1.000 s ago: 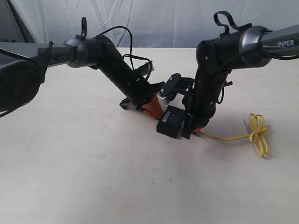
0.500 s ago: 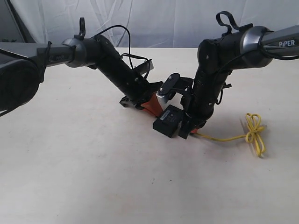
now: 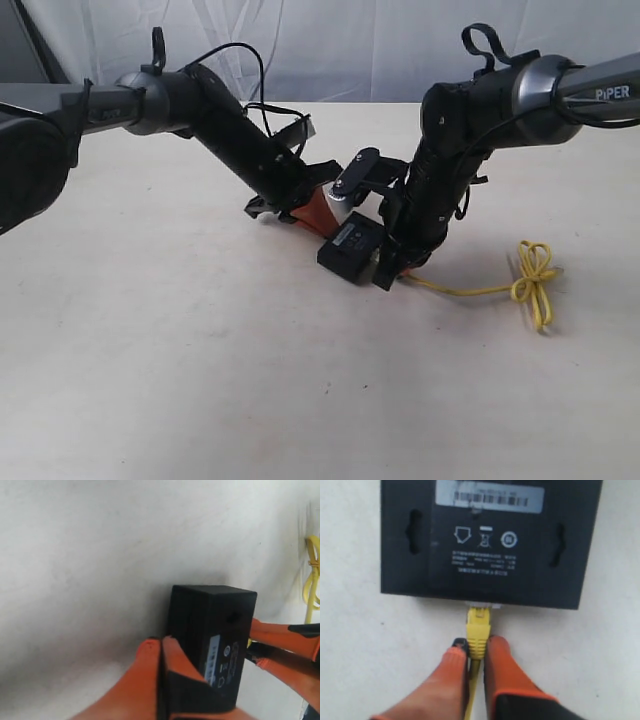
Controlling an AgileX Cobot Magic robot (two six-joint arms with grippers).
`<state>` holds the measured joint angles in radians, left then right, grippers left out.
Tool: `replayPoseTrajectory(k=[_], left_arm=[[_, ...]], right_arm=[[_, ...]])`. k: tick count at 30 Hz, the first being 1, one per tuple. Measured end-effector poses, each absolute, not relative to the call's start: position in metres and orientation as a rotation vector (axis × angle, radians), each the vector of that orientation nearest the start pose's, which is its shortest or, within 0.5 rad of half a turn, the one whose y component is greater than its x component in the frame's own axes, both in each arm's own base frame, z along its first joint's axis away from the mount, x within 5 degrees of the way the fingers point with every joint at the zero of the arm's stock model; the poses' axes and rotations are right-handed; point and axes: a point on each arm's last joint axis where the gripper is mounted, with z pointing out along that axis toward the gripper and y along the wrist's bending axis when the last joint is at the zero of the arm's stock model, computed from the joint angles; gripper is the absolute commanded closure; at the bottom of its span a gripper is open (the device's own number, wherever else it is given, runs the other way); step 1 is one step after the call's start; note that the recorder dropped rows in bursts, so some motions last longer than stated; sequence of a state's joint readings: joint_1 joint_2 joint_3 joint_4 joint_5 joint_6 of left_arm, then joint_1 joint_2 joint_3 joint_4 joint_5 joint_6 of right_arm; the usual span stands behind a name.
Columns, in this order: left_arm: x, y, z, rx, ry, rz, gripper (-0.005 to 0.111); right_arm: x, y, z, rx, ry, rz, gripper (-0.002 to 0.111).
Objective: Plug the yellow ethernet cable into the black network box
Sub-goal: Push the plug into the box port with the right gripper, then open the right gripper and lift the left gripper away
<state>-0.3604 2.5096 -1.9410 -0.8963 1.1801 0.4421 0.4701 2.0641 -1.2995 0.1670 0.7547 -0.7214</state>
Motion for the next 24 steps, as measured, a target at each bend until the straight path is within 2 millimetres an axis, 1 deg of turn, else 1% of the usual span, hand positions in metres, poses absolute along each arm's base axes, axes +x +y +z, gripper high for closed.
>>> replayPoseTrajectory(k=[5,8,11,14,17,20,22,24], left_arm=[[0.437,-0.227,0.109,0.552,2.885,-1.249,0.107],[0.439,-0.218,0.106,0.526,2.925,-1.21,0.107],[0.438,-0.213,0.102,0.53,2.994,-1.11,0.107],[0.438,-0.208,0.1,0.527,3.023,-1.055,0.107],[0.443,-0.195,0.099,0.502,3.036,-1.01,0.107],[0.452,-0.171,0.112,0.48,3.023,-0.92,0.107],[0.455,-0.157,0.125,0.479,3.013,-0.838,0.107],[0.457,-0.143,0.145,0.497,2.989,-0.733,0.107]], right_arm=[[0.345,0.188,0.125,-1.51,2.543,0.159,0.109],[0.347,0.191,0.127,-1.499,2.518,0.168,0.109],[0.347,0.193,0.127,-1.51,2.505,0.173,0.109],[0.347,0.193,0.127,-1.509,2.503,0.174,0.109],[0.347,0.193,0.127,-1.53,2.489,0.171,0.109],[0.345,0.194,0.127,-1.612,2.438,0.193,0.109],[0.344,0.196,0.127,-1.668,2.389,0.222,0.109],[0.343,0.198,0.128,-1.72,2.334,0.251,0.109]])
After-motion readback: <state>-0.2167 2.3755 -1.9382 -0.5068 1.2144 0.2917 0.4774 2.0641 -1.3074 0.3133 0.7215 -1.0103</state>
